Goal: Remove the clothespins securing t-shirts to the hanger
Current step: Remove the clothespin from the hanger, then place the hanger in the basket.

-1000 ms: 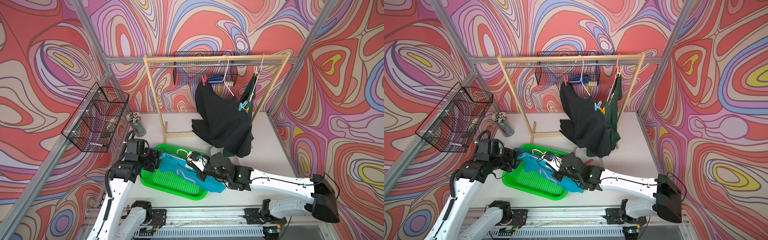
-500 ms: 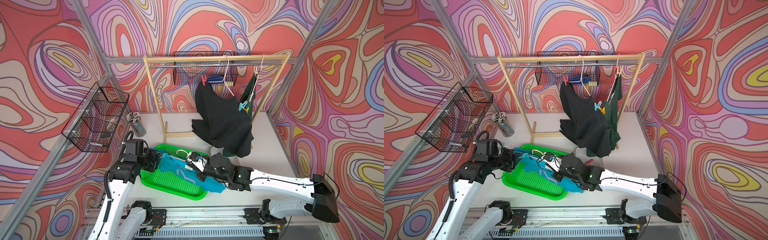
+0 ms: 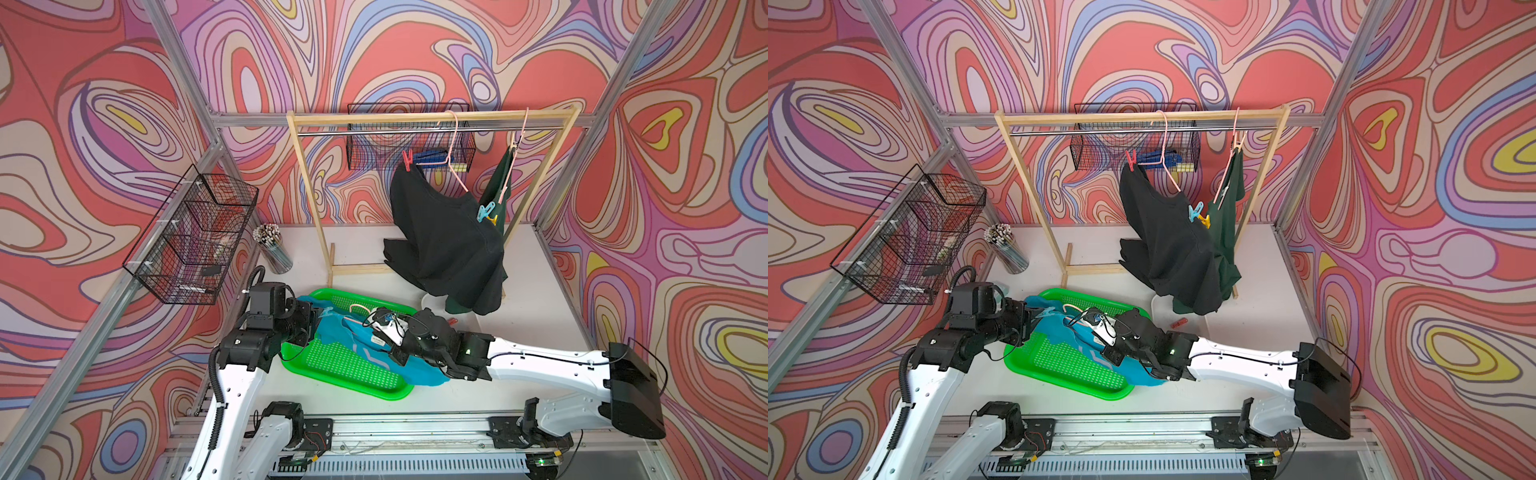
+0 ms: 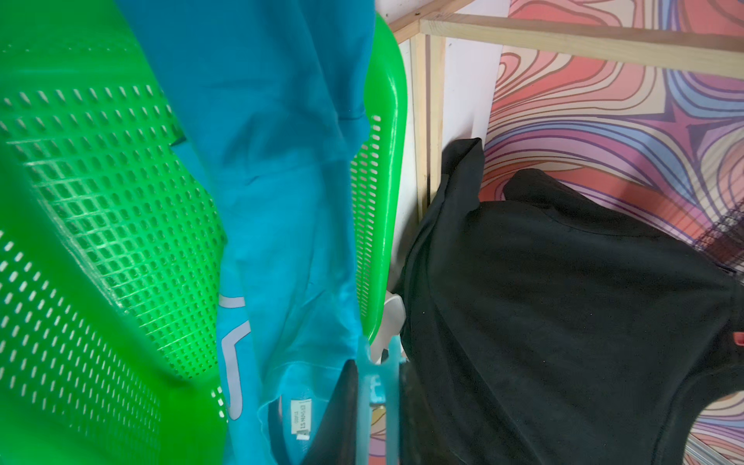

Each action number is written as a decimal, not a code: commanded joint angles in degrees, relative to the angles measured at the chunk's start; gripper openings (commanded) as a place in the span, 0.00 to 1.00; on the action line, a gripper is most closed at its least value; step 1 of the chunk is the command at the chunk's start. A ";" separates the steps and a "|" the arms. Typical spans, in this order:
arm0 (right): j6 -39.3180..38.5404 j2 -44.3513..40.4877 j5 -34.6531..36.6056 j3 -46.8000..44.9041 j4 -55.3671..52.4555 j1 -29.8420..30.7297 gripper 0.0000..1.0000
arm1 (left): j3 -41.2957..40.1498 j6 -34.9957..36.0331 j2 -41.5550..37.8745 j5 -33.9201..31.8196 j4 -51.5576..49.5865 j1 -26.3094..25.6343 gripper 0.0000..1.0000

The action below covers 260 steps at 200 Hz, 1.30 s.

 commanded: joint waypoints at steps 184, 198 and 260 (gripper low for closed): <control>13.12 16.14 -13.24 19.96 -11.17 -6.88 0.00 | 8.05 23.51 -3.19 -8.63 -3.91 0.48 0.05; 13.61 16.45 -13.59 19.98 -12.14 -7.39 0.04 | 7.61 24.45 -3.15 -7.55 -3.31 0.48 0.04; 13.97 14.80 -12.59 19.63 -15.42 -8.18 0.40 | 6.44 26.85 -2.73 -3.57 -0.83 0.48 0.03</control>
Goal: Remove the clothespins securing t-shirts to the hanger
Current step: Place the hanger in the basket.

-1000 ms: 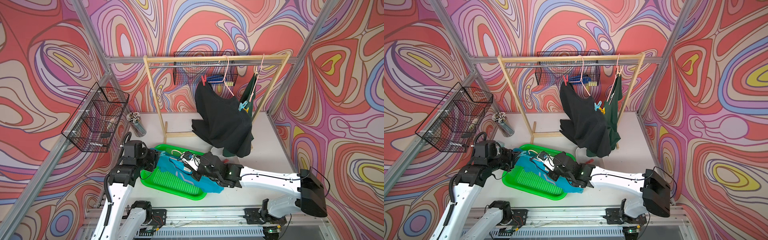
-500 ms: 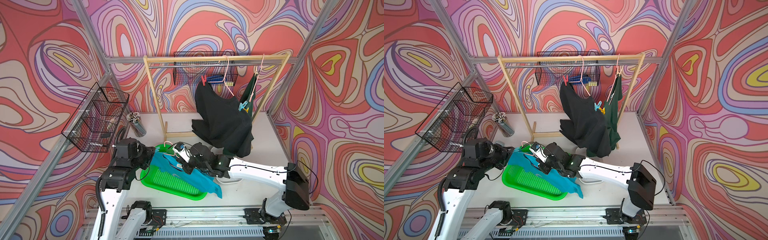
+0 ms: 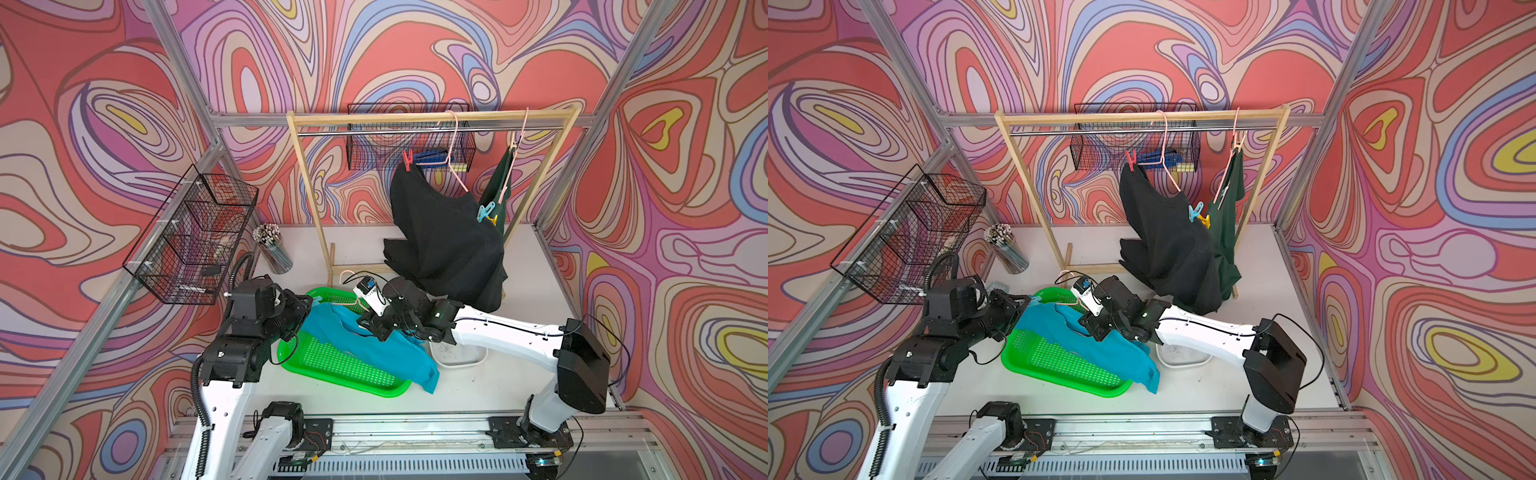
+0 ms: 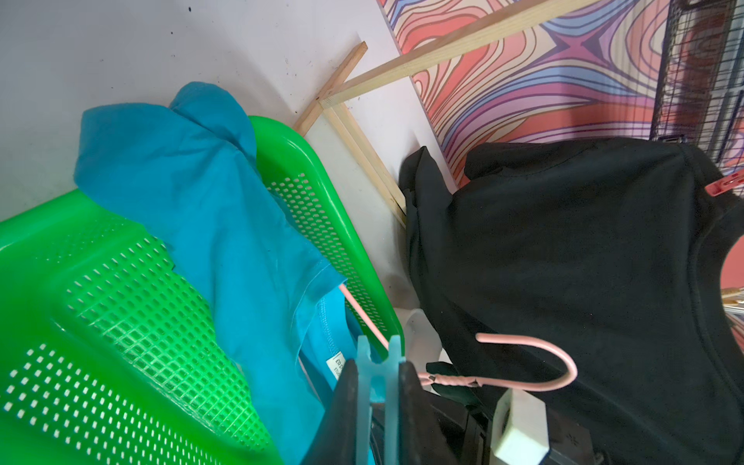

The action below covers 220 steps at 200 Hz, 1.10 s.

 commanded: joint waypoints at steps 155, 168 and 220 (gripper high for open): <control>-1.92 -15.29 11.33 -3.99 -12.50 -4.28 0.86 | -2.91 -0.11 3.38 2.73 11.74 -10.60 0.00; -1.88 -17.51 12.62 -4.37 -13.16 -4.66 0.87 | -2.64 -0.47 5.44 1.13 13.17 -13.89 0.00; -1.68 -25.99 20.89 -7.72 -14.64 -5.41 0.92 | -1.65 -2.14 15.41 -2.57 22.69 -27.11 0.00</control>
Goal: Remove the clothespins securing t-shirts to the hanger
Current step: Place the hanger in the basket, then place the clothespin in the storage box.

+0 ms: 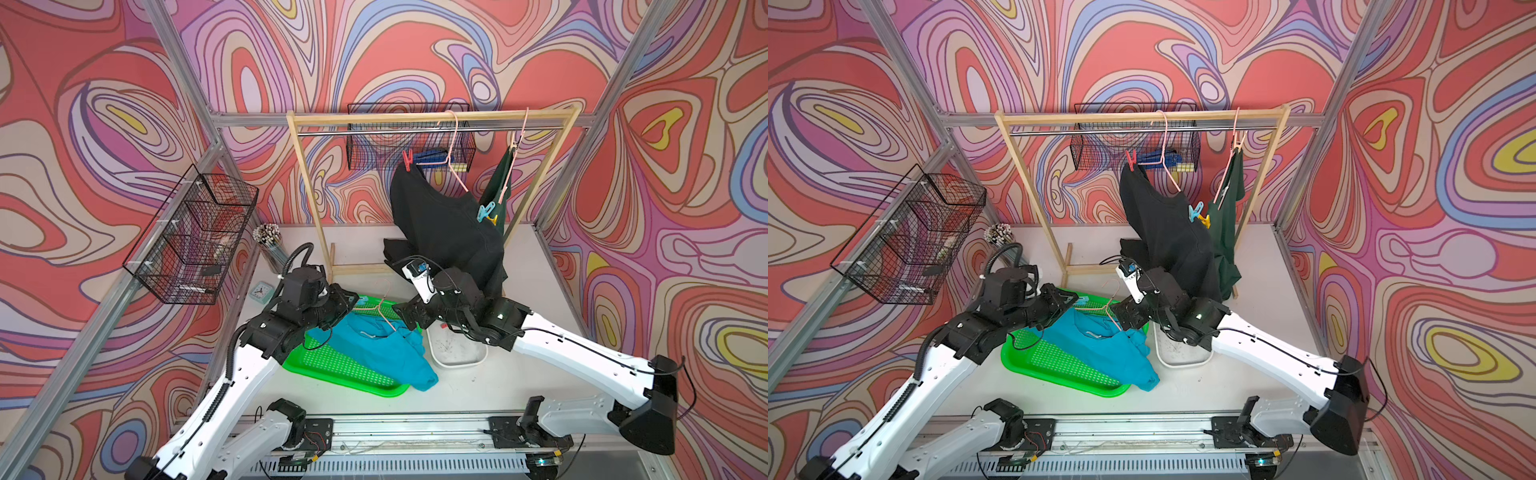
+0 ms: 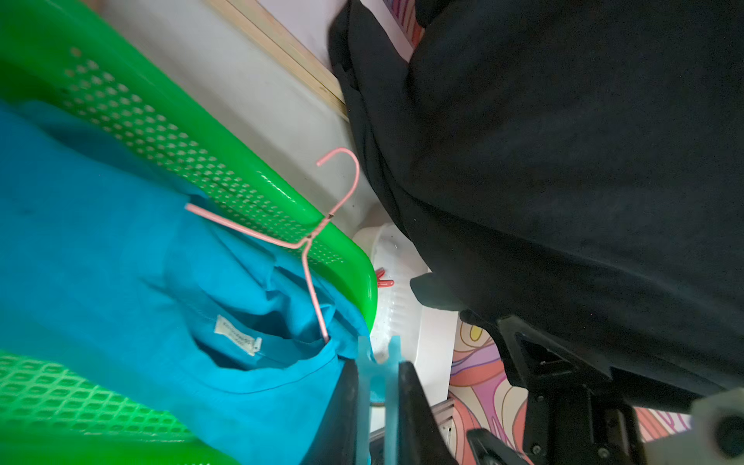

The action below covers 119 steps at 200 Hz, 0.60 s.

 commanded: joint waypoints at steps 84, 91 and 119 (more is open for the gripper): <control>-0.90 -16.23 17.49 -7.14 -2.74 -0.47 0.94 | 12.86 -1.46 25.44 -2.14 15.15 -16.68 0.00; -0.99 -17.05 18.25 -7.53 -2.85 -0.47 0.95 | 13.94 -1.60 27.21 -1.71 15.71 -17.53 0.00; -1.15 -19.99 20.16 -9.05 -2.83 -0.44 0.95 | 18.20 -2.10 34.01 -0.30 17.58 -20.43 0.00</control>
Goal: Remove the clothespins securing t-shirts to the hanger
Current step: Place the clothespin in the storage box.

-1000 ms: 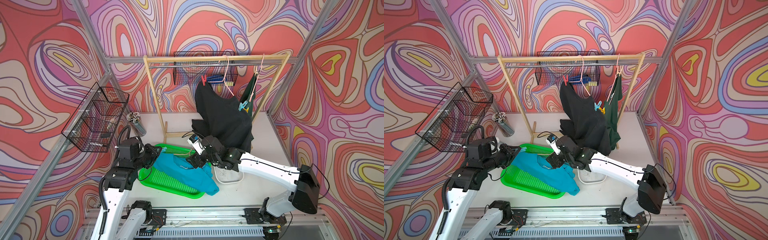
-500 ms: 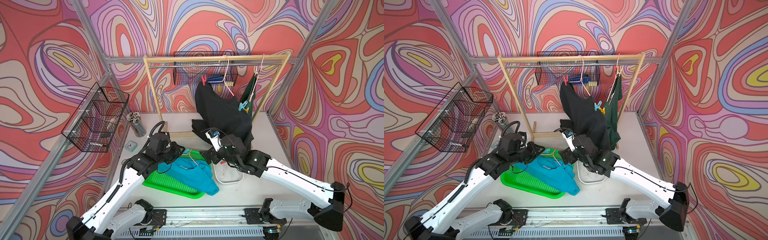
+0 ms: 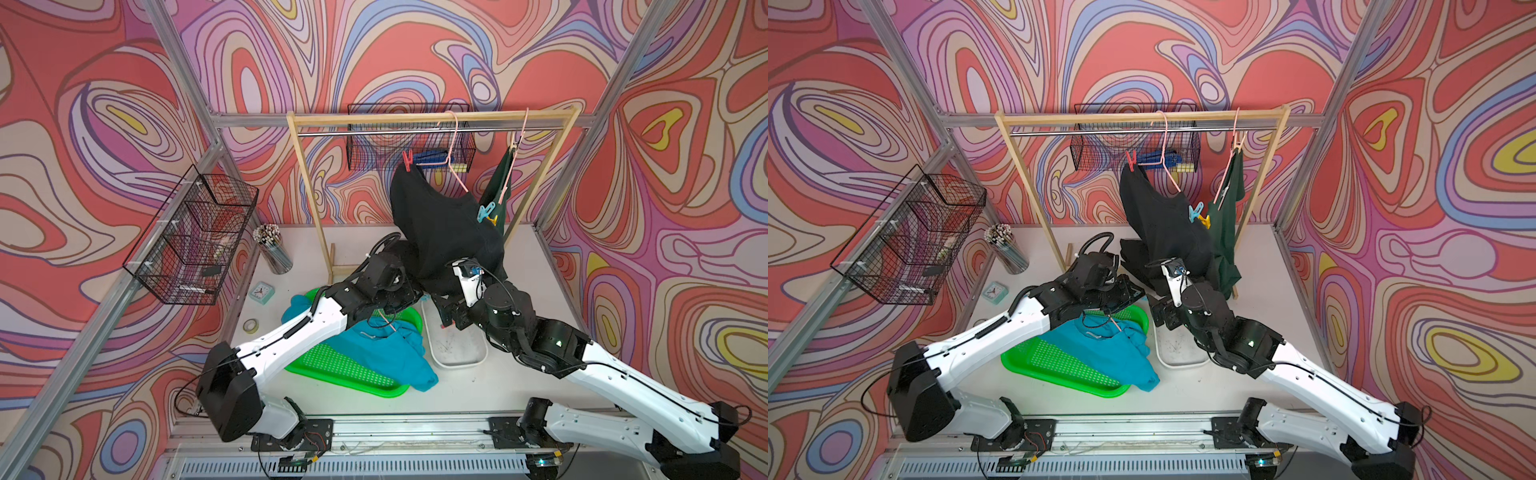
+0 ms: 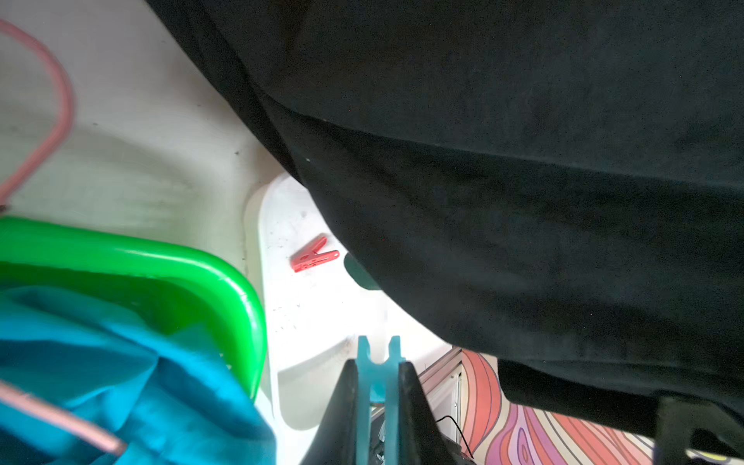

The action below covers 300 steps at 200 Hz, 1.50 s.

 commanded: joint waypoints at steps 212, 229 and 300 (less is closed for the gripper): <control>-2.28 -5.83 5.61 -3.54 -1.67 -0.25 0.97 | 15.40 1.86 21.37 2.20 -9.80 -7.72 0.50; -2.26 -5.37 5.15 -3.22 -1.89 -0.24 0.97 | 14.69 2.61 20.54 2.09 -10.15 -7.79 0.52; -2.66 -1.79 -2.91 -1.78 -1.31 -0.28 0.97 | 11.68 8.56 10.91 -8.38 -18.16 -7.79 0.61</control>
